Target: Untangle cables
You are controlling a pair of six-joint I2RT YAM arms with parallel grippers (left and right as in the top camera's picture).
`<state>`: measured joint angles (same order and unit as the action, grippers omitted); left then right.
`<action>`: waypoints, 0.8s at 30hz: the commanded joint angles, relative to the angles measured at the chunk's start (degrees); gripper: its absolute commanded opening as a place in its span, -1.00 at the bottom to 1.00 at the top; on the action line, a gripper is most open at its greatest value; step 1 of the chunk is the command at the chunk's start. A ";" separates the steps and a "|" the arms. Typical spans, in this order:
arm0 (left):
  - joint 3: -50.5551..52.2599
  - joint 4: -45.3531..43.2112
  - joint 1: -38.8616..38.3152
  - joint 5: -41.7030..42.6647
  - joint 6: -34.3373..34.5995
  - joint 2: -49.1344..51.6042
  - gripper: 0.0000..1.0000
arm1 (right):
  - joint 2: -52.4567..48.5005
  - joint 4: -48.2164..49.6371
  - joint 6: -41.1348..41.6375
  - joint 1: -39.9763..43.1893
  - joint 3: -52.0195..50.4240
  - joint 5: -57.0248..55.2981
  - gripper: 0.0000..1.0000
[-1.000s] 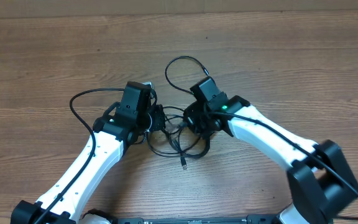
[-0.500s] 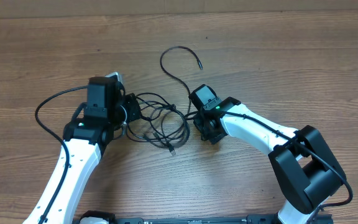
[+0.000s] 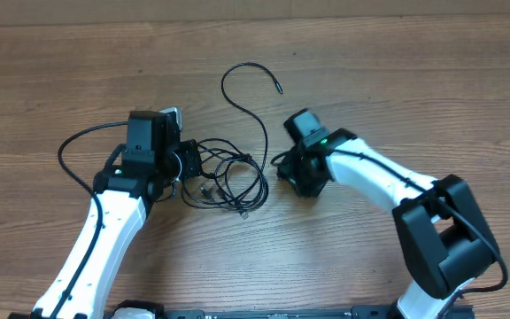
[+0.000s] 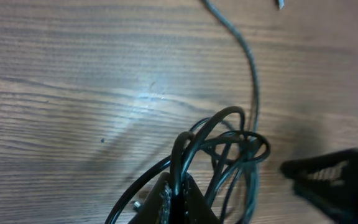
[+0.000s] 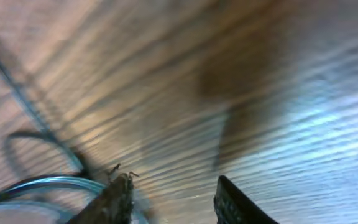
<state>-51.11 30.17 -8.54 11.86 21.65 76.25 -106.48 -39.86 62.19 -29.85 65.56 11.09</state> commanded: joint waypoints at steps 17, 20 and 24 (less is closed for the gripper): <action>-0.76 0.09 -0.17 0.61 -6.25 6.05 -0.91 | -0.50 9.40 1.18 -2.56 4.96 15.10 -0.17; -0.76 0.09 -0.17 0.66 -6.27 6.05 -0.92 | -1.55 11.41 4.37 -4.24 4.90 13.29 -0.24; -0.76 0.85 -0.17 0.61 -6.27 6.05 -0.91 | -3.87 12.83 9.05 -4.59 4.90 11.28 -0.40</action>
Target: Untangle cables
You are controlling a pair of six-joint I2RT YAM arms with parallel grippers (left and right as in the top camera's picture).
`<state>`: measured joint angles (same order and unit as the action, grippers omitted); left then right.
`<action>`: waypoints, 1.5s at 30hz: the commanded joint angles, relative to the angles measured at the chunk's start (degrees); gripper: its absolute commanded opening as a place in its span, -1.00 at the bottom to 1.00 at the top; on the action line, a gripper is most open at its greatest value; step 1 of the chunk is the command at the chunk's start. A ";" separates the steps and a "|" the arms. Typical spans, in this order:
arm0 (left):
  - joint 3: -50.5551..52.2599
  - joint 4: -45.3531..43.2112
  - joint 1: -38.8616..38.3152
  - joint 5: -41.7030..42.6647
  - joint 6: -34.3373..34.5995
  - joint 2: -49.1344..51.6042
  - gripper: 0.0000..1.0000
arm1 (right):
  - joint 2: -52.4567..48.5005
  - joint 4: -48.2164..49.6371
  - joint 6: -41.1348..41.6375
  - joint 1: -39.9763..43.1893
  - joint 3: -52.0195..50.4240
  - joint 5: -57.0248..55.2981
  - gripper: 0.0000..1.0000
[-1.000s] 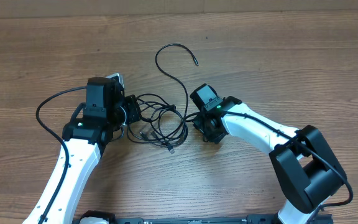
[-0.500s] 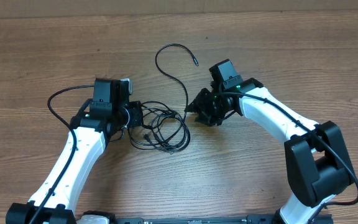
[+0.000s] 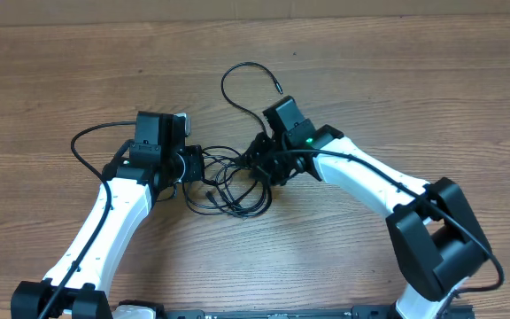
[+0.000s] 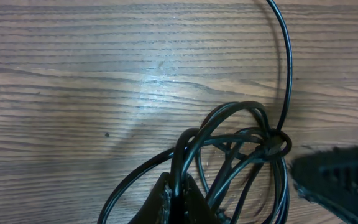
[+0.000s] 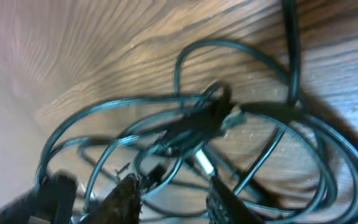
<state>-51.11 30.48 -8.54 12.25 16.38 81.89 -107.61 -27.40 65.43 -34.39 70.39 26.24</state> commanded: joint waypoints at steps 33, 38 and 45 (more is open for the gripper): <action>-0.76 2.25 -0.15 2.62 0.13 0.42 -0.92 | -9.68 4.17 10.25 -1.92 0.07 -3.08 -0.92; -0.79 -0.46 0.85 1.62 5.79 0.39 -0.92 | -11.28 2.10 10.23 -1.92 0.07 -3.50 -0.92; -0.81 -7.96 6.86 0.90 21.44 0.39 -0.92 | -12.00 -5.51 9.07 -1.92 0.07 -8.87 -0.92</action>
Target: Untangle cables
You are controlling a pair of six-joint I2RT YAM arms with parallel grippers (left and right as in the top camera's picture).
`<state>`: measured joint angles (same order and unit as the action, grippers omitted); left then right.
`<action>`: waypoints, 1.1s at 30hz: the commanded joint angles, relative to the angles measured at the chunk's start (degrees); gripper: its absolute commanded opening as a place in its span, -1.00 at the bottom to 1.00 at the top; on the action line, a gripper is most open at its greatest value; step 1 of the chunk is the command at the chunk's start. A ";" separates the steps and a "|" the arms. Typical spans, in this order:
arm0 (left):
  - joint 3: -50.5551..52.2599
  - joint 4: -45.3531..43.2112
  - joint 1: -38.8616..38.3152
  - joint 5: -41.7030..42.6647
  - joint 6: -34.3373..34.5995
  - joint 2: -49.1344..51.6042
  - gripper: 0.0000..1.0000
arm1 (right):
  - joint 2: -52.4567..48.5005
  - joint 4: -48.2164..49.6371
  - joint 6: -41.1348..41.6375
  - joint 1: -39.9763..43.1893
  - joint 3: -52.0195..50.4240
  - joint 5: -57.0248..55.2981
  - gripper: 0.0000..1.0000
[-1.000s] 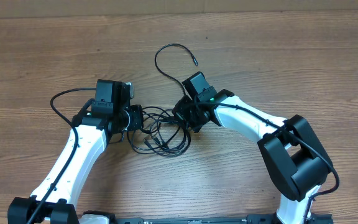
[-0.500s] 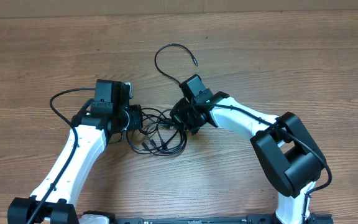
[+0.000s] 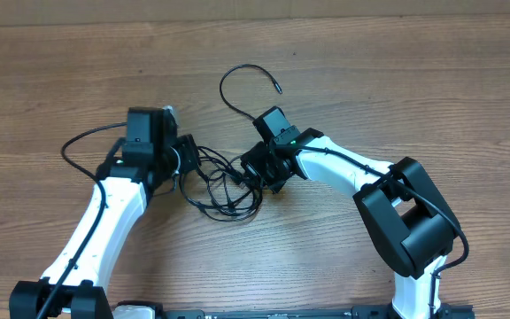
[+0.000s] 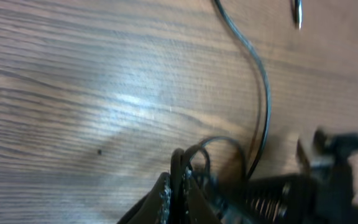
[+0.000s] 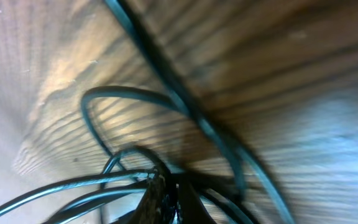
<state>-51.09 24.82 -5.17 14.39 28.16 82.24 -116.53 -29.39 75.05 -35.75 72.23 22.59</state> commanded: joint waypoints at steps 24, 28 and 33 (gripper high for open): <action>-0.81 1.70 1.18 -8.02 10.38 0.15 -0.92 | -2.56 -8.11 -20.31 4.35 0.98 1.84 -0.49; -0.79 4.07 0.85 -14.88 14.14 0.20 -0.91 | -0.37 -8.63 -21.81 6.36 1.95 3.21 -0.46; -0.76 4.52 0.85 -20.04 21.22 1.49 -0.92 | 1.66 -8.35 -21.77 5.92 1.95 5.44 -0.27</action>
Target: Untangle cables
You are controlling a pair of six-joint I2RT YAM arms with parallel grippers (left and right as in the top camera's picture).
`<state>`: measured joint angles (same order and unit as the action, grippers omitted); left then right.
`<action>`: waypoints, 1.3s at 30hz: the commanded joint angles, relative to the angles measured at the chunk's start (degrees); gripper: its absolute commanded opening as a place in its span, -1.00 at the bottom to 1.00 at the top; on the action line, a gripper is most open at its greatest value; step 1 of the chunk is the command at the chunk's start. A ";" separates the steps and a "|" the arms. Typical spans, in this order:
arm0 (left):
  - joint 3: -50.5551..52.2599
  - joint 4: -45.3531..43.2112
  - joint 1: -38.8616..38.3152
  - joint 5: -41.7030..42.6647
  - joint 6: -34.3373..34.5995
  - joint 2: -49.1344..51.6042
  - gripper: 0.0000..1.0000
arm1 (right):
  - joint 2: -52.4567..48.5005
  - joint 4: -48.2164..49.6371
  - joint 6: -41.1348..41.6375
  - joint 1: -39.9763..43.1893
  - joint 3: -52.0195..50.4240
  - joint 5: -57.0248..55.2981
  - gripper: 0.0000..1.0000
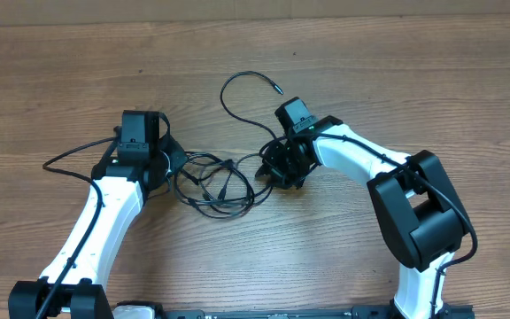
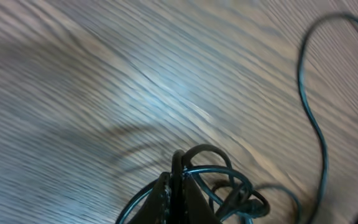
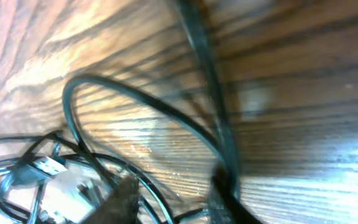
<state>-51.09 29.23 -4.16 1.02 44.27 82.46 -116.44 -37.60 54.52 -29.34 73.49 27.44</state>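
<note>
A tangle of thin black cables (image 1: 215, 182) lies on the wooden table (image 1: 414, 71) between my two arms. One free end curls up behind it to a tip (image 1: 279, 89), and another tail (image 1: 69, 161) runs off to the left. My left gripper (image 1: 168, 161) is at the tangle's left edge, shut on a black strand (image 2: 178, 186). My right gripper (image 1: 277, 170) is at the tangle's right edge. In the right wrist view it is open (image 3: 176, 196), with cable strands (image 3: 135, 118) crossing between its fingers and a white plug (image 3: 61, 180) to the left.
The bare wooden tabletop (image 1: 51, 80) spreads out on all sides of the tangle. The table's far edge (image 1: 255, 16) runs along the top of the overhead view. The white right arm (image 1: 361, 164) reaches in from the lower right.
My right gripper was shut on strands at the tangle's right side and is now open, sitting a little further right. My left gripper has moved slightly left with its strand. The tangle looks more spread out.
At first my left gripper was shut on the tangle's left side and my right gripper stood open to its right. Then the right gripper was open over the tangle, then shut on strands there. Now it is open again, and the left keeps its hold.
</note>
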 commanded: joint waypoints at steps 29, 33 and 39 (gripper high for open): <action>-0.76 5.53 -0.37 1.57 7.63 11.93 -0.92 | 1.55 21.03 -0.85 -6.54 0.66 5.40 -0.15; -0.76 6.29 -0.37 1.27 8.26 11.93 -0.92 | 1.55 20.74 -0.17 -7.67 0.61 1.64 -0.22; -0.76 8.48 -0.37 -2.56 13.29 11.93 -0.92 | 1.55 16.17 -0.15 -8.81 0.59 -6.88 -0.28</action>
<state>-51.13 36.64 -4.16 1.02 53.76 93.67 -116.42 -20.64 54.17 -37.63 73.49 26.04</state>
